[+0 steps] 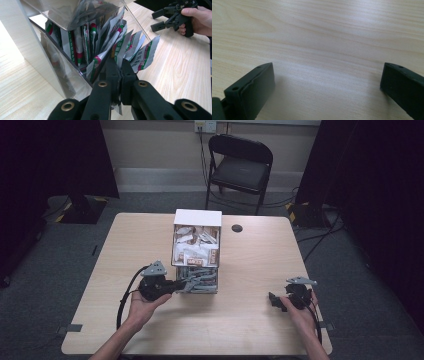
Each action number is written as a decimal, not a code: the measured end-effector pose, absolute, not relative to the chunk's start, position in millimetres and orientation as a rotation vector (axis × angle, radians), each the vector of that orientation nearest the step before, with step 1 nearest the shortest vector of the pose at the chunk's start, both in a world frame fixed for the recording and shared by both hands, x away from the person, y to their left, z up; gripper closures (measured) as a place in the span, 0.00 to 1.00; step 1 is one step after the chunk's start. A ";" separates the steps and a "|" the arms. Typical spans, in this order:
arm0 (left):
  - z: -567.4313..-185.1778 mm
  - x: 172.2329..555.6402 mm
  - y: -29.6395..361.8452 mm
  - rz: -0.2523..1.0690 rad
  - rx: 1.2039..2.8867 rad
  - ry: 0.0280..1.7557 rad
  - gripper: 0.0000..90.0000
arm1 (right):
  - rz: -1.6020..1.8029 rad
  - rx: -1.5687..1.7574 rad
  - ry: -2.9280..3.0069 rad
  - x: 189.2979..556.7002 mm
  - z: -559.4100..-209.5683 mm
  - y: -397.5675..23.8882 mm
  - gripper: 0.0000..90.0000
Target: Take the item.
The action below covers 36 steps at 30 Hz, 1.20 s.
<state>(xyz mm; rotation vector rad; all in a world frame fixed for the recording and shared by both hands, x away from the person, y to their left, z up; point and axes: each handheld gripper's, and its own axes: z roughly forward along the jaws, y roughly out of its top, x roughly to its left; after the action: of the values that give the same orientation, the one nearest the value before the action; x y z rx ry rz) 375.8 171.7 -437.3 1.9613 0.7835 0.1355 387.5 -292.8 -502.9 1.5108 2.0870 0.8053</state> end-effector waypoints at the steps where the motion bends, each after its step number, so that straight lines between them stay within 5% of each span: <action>1: -437.1 375.6 171.9 0.134 1.960 0.783 0.98 | 0.805 1.510 2.087 387.5 -502.9 -292.8 0.00; 36: -415.3 366.4 187.5 0.128 1.889 0.756 0.98 | 0.805 1.511 2.087 387.5 -502.9 -292.8 0.00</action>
<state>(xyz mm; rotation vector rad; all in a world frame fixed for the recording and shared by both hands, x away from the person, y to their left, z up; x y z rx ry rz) 366.4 187.5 -415.3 1.8890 0.7560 0.1278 387.5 -292.8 -502.9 1.5108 2.0871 0.8053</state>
